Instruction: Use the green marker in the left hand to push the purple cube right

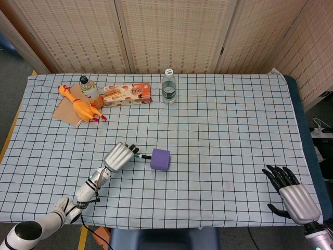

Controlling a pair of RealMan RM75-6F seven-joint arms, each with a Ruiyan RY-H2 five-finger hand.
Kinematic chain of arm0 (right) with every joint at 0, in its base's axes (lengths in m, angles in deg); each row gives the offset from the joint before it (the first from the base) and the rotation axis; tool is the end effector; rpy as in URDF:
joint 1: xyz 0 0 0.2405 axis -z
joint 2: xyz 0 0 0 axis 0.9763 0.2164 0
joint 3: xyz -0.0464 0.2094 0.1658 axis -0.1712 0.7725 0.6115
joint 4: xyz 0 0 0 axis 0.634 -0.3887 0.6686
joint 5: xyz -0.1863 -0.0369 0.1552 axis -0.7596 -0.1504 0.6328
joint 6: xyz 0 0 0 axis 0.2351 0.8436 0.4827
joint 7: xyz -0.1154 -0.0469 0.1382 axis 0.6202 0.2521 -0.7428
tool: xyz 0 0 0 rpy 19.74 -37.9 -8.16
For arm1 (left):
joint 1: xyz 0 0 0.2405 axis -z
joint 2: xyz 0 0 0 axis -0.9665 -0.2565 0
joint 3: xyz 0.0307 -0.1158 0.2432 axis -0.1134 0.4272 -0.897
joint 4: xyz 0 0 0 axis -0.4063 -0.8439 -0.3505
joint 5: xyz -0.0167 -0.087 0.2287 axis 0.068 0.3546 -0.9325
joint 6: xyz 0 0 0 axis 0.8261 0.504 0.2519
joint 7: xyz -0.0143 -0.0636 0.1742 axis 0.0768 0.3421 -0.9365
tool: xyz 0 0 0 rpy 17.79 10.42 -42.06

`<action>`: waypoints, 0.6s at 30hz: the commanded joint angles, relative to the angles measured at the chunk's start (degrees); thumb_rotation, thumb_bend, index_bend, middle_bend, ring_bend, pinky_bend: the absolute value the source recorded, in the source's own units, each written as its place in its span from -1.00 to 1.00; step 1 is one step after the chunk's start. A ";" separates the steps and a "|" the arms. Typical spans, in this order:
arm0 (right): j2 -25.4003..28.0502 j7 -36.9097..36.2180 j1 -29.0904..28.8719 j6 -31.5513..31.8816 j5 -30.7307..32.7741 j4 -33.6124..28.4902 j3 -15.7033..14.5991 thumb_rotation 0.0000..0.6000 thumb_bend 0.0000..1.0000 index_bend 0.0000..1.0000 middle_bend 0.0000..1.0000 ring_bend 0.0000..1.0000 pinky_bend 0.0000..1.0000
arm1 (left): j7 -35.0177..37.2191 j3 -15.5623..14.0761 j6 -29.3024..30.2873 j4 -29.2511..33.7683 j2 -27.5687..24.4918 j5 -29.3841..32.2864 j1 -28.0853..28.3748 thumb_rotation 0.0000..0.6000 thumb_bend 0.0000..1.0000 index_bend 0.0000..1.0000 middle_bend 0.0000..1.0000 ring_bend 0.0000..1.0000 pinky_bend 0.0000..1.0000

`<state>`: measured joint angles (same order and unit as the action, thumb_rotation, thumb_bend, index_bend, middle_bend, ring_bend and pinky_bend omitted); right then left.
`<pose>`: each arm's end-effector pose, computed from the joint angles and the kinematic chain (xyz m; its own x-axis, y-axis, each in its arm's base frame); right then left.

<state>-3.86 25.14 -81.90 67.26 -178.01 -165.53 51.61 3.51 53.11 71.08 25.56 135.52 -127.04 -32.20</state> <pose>-0.3214 -0.1768 0.1134 0.4739 -0.2514 0.8439 -0.8799 -0.1726 0.4427 -0.1835 0.4116 -0.1124 0.7089 -0.2312 0.6663 0.4398 -0.5937 -0.6739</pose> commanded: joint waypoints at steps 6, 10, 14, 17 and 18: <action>0.74 -1.61 -0.26 -0.30 -0.49 0.35 -0.34 1.00 -0.77 -1.00 -1.00 -1.00 -1.00 | -1.83 0.60 -1.99 1.96 1.60 0.82 1.32 1.00 0.16 0.60 0.63 0.55 0.94; 1.30 -2.70 -0.36 -0.22 -0.91 0.48 -0.53 1.00 -0.77 -1.00 -1.00 -1.00 -1.00 | -3.74 1.09 -2.56 3.47 2.07 1.18 1.98 1.00 0.16 0.59 0.63 0.55 0.94; 1.59 -3.60 -0.68 -0.73 -0.92 0.68 -0.61 1.00 -0.77 -1.00 -1.00 -1.00 -1.00 | -5.77 1.67 -2.81 4.95 2.65 1.41 2.69 1.00 0.16 0.59 0.63 0.56 0.94; 1.91 -4.40 -0.90 -1.20 -0.81 0.68 -0.73 1.00 -0.77 -1.00 -1.00 -1.00 -1.00 | -6.43 2.25 -3.80 6.25 3.17 2.11 3.18 1.00 0.16 0.59 0.63 0.56 0.94; 2.01 -4.60 -0.96 -1.31 -0.78 0.71 -0.74 1.00 -0.77 -1.00 -1.00 -1.00 -1.00 | -6.91 2.36 -4.01 6.48 3.31 2.20 3.36 1.00 0.16 0.59 0.63 0.56 0.94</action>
<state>-1.94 20.65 -82.79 66.06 -178.82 -164.84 50.90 -2.79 55.17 67.51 31.56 138.54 -125.14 -29.17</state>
